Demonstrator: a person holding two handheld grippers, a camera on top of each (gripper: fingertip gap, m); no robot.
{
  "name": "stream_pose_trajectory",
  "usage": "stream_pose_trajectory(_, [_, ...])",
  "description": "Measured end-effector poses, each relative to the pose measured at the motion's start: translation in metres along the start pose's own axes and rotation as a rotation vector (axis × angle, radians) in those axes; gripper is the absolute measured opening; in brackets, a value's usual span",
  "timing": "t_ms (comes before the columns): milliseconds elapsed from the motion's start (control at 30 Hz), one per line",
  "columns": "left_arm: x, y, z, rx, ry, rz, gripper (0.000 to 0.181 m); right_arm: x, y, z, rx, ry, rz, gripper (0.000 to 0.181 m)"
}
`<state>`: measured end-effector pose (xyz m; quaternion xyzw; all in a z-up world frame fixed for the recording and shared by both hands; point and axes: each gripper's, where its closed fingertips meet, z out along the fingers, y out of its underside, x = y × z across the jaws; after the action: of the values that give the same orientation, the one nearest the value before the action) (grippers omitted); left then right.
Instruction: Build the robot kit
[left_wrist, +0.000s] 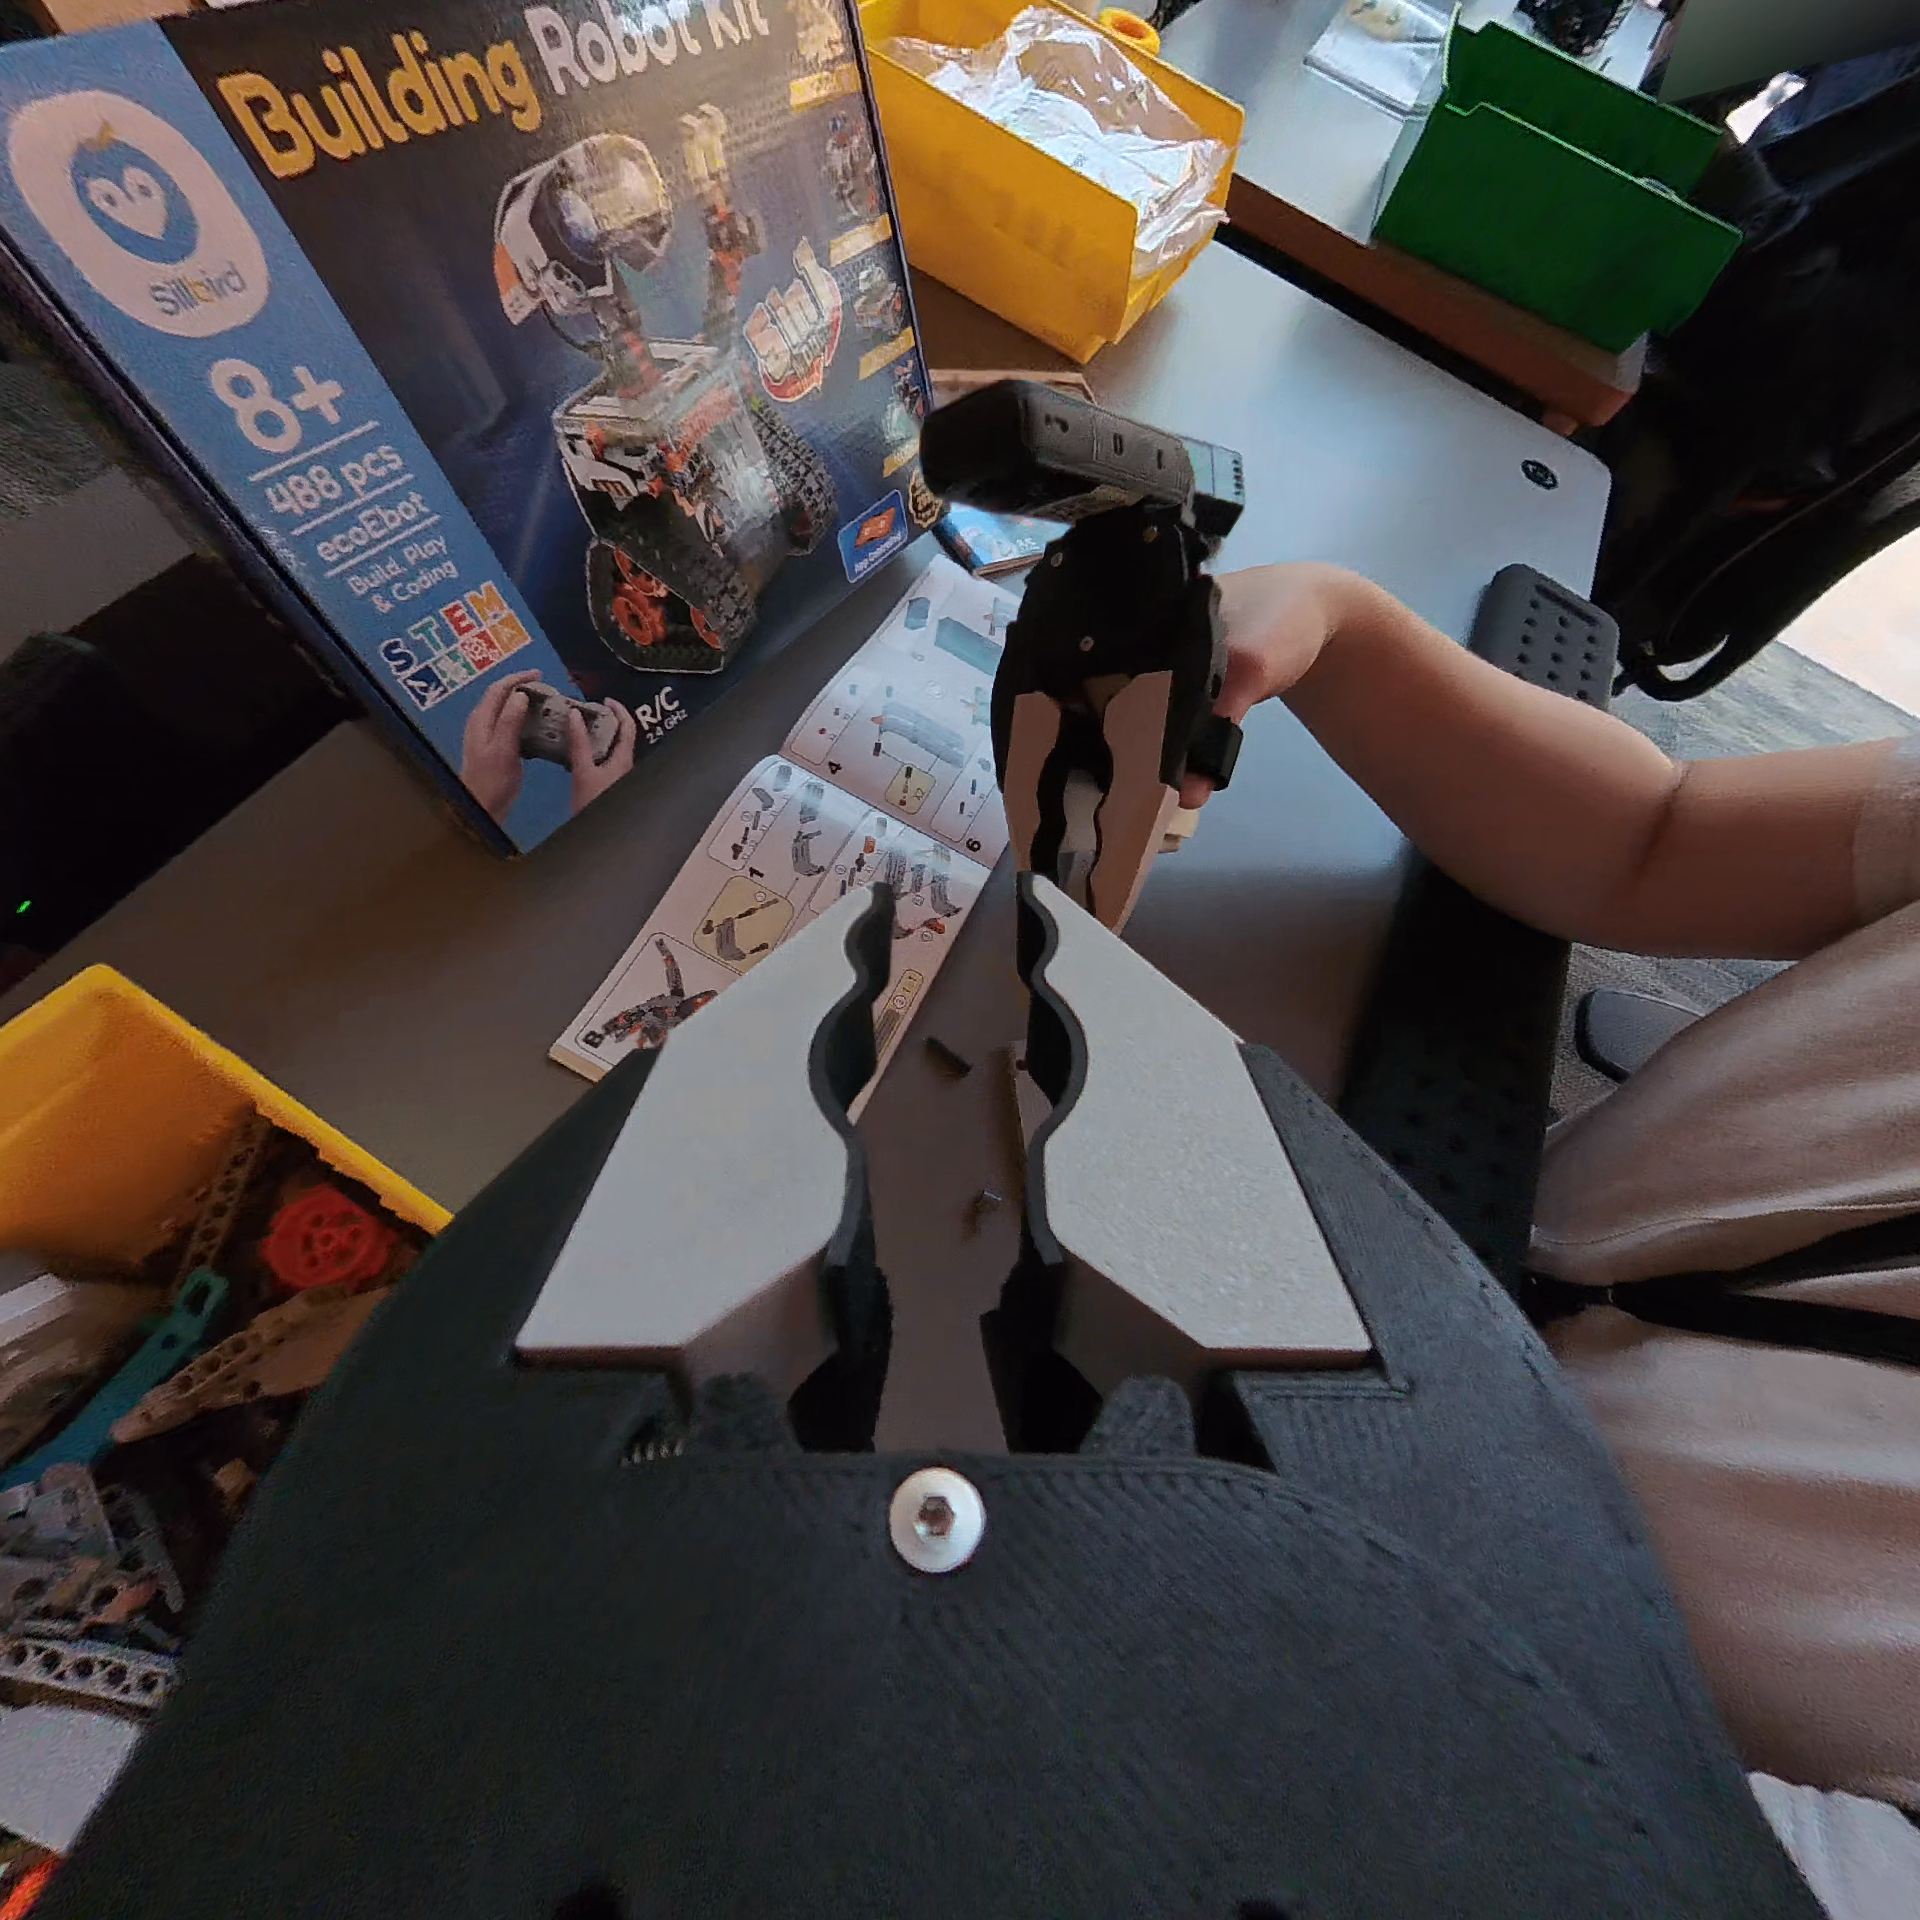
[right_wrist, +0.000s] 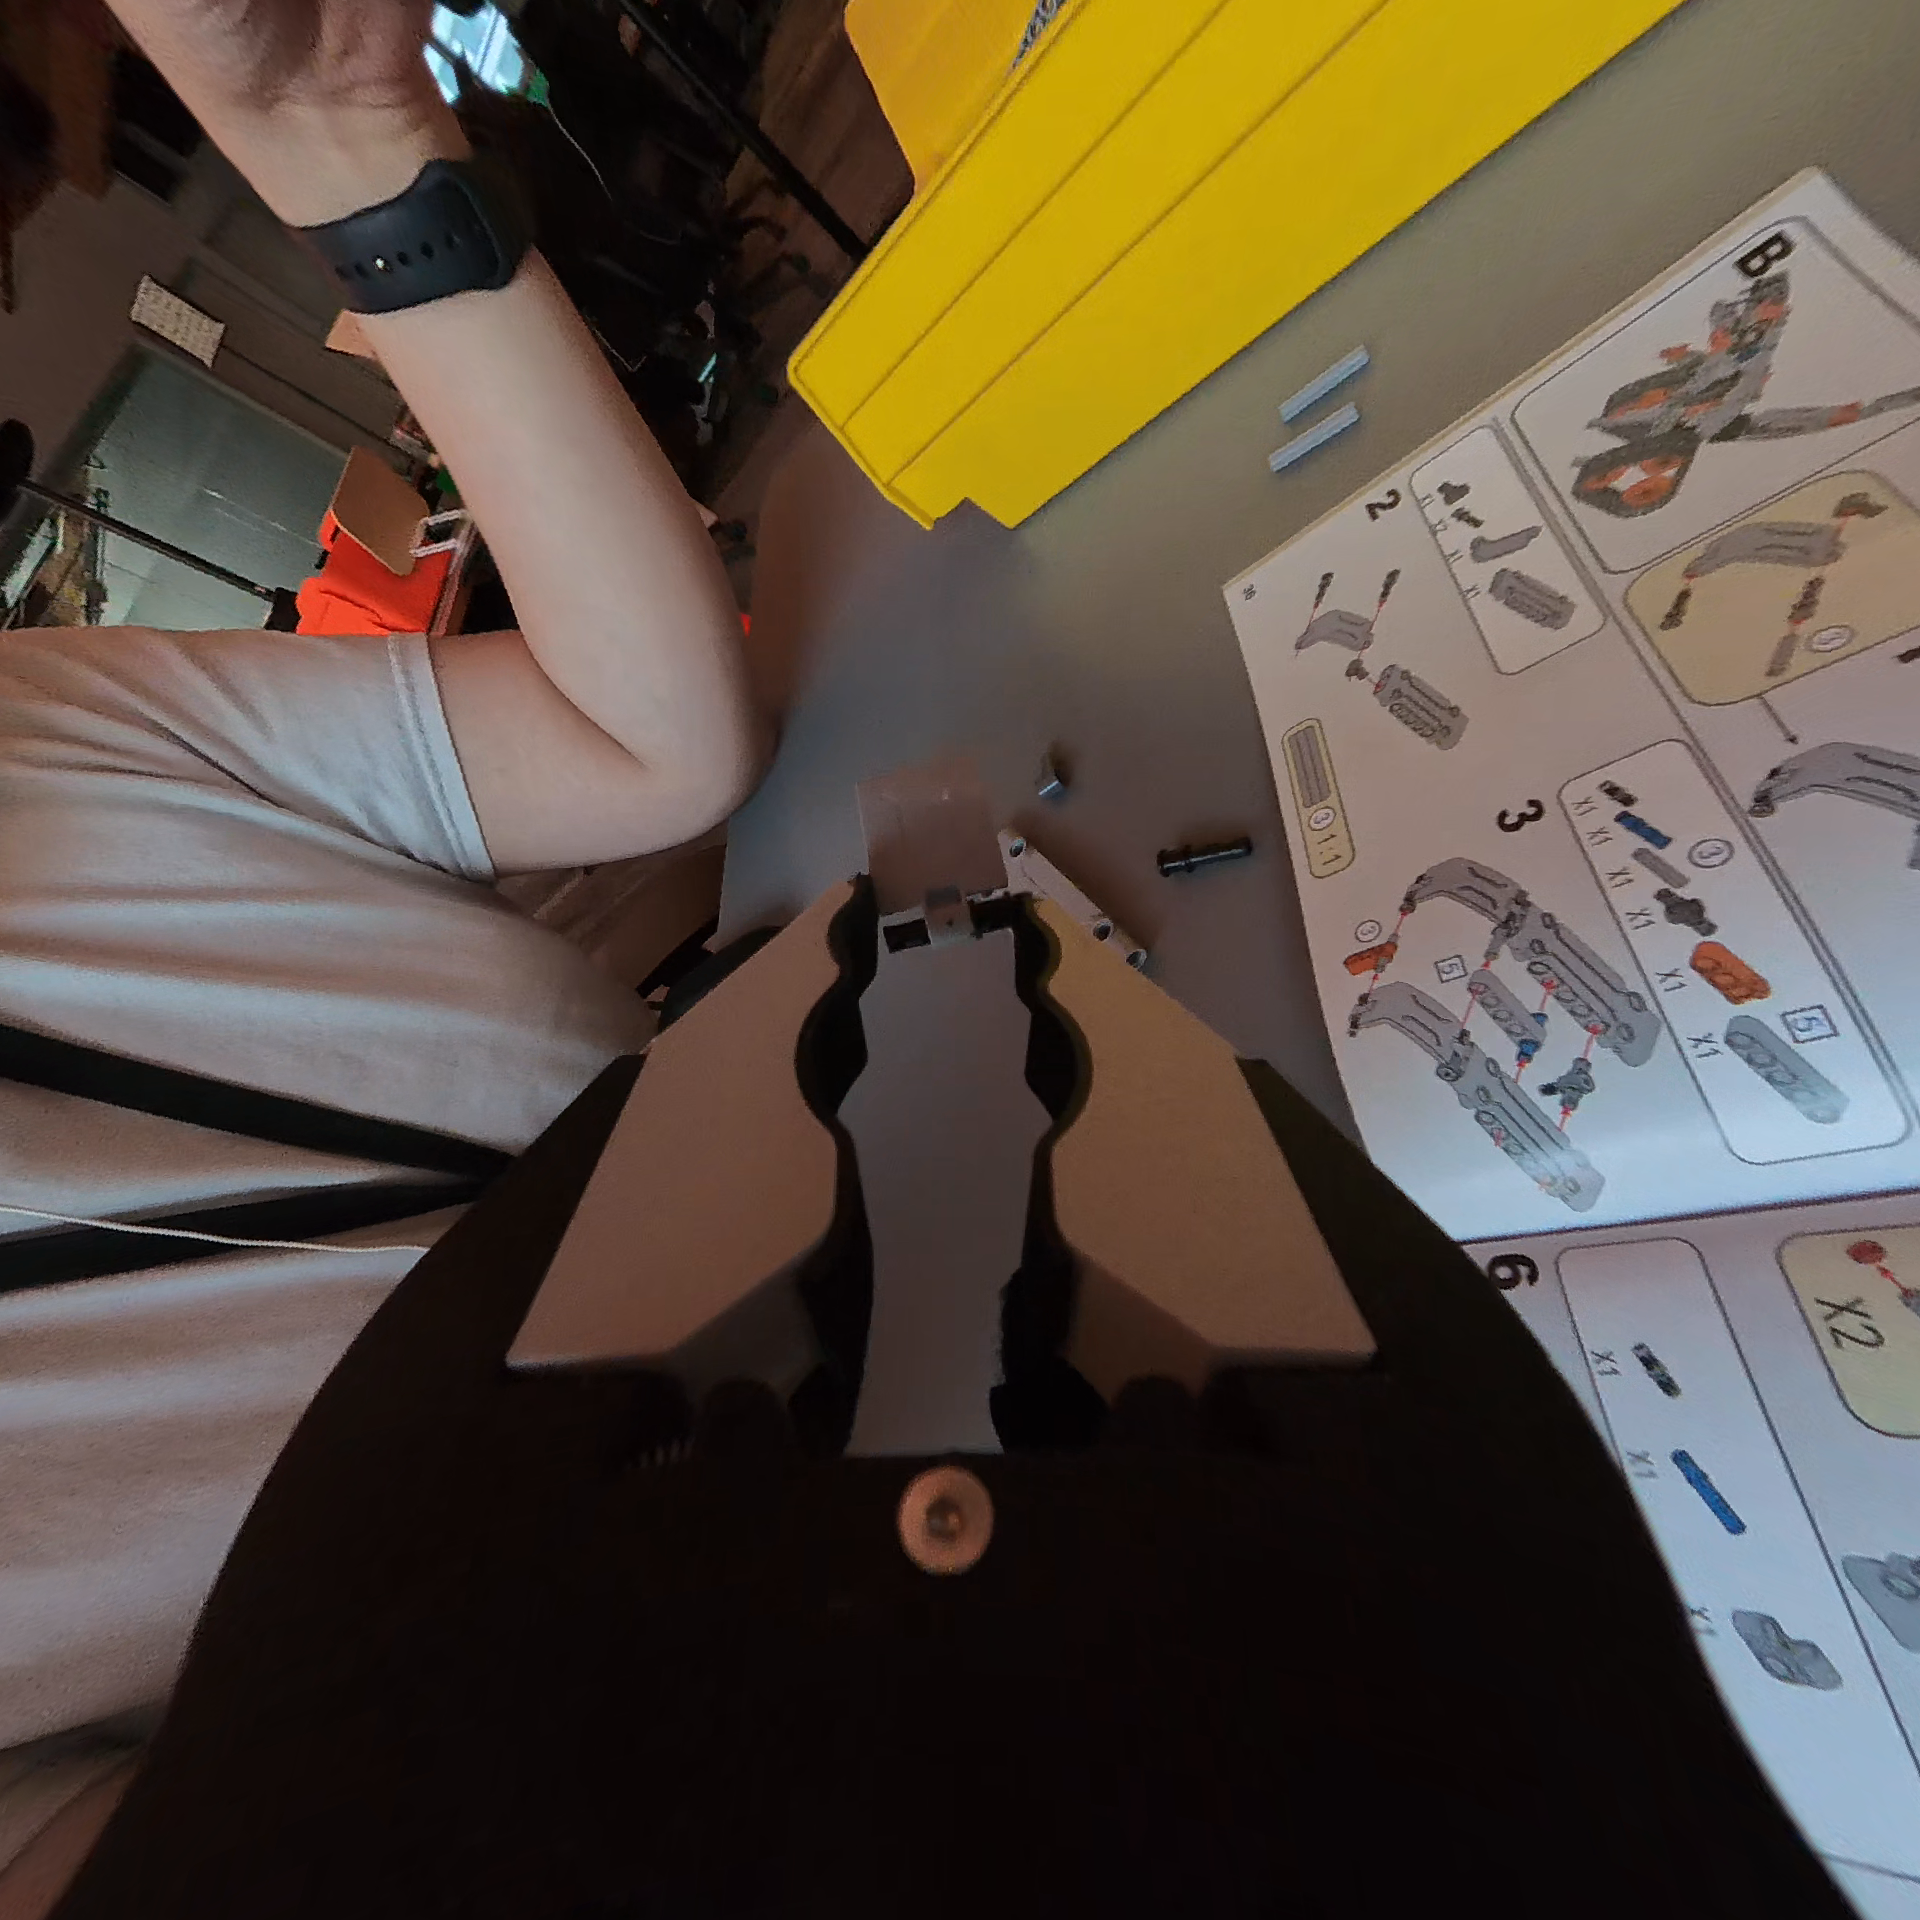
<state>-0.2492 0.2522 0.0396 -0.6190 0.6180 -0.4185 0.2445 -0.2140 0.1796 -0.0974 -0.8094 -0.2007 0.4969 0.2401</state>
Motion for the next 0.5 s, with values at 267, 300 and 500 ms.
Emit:
stream_pose_trajectory(267, [-0.009,-0.013,-0.037,0.109,-0.162,0.071,0.02,-0.01,0.001,0.029,-0.029,-0.086,-0.01,0.025])
stream_pose_trajectory(300, [-0.006,-0.016,-0.043,0.135,-0.161,0.077,0.019,-0.009,0.0,0.032,-0.029,-0.079,-0.017,0.025])
stream_pose_trajectory(500, [0.032,-0.023,-0.054,0.249,0.04,0.067,0.029,-0.019,-0.006,0.03,-0.001,-0.093,-0.127,0.024])
